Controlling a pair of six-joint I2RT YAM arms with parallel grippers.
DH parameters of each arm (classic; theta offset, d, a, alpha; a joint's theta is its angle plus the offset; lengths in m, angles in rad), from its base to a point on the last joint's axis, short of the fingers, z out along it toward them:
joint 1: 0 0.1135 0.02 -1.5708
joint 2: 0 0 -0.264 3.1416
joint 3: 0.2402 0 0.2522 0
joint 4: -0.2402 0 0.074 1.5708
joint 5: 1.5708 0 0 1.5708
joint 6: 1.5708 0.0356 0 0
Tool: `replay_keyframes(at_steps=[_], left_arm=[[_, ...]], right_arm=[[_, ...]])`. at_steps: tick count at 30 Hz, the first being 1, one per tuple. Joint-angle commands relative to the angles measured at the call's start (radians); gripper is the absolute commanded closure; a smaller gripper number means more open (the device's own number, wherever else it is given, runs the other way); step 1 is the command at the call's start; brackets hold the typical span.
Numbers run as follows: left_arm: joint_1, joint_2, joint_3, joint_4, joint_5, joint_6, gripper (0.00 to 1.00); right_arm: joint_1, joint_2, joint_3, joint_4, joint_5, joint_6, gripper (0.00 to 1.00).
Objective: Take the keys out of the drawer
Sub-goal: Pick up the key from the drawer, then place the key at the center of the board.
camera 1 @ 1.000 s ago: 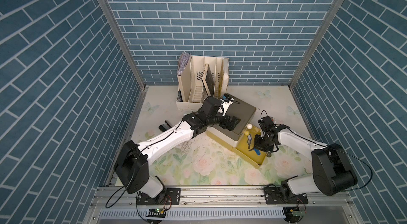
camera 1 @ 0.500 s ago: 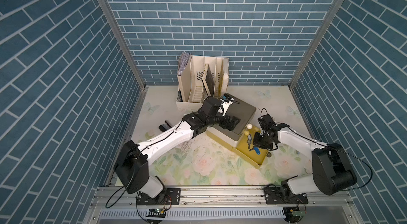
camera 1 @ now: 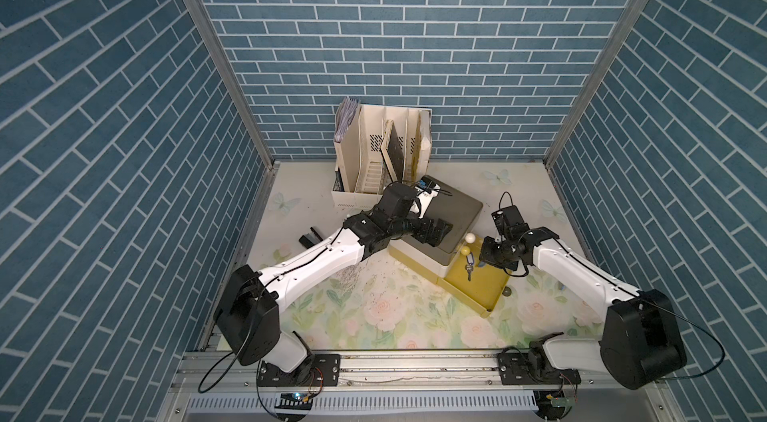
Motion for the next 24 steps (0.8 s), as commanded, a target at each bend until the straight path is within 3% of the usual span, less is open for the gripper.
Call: replay_keyframes(at_steps=[1, 16, 24], left_arm=[[0.005, 0.009, -0.020, -0.112, -0.011, -0.011, 0.00], [0.004, -0.001, 0.018, -0.122, -0.015, -0.017, 0.00], [0.004, -0.026, 0.026, -0.103, -0.018, -0.027, 0.00]], right_arm=[[0.002, -0.053, 0.034, -0.044, 0.048, 0.006, 1.00], [-0.008, -0.134, 0.233, -0.087, 0.139, -0.032, 1.00], [-0.106, -0.073, 0.379, -0.089, 0.100, -0.100, 1.00]])
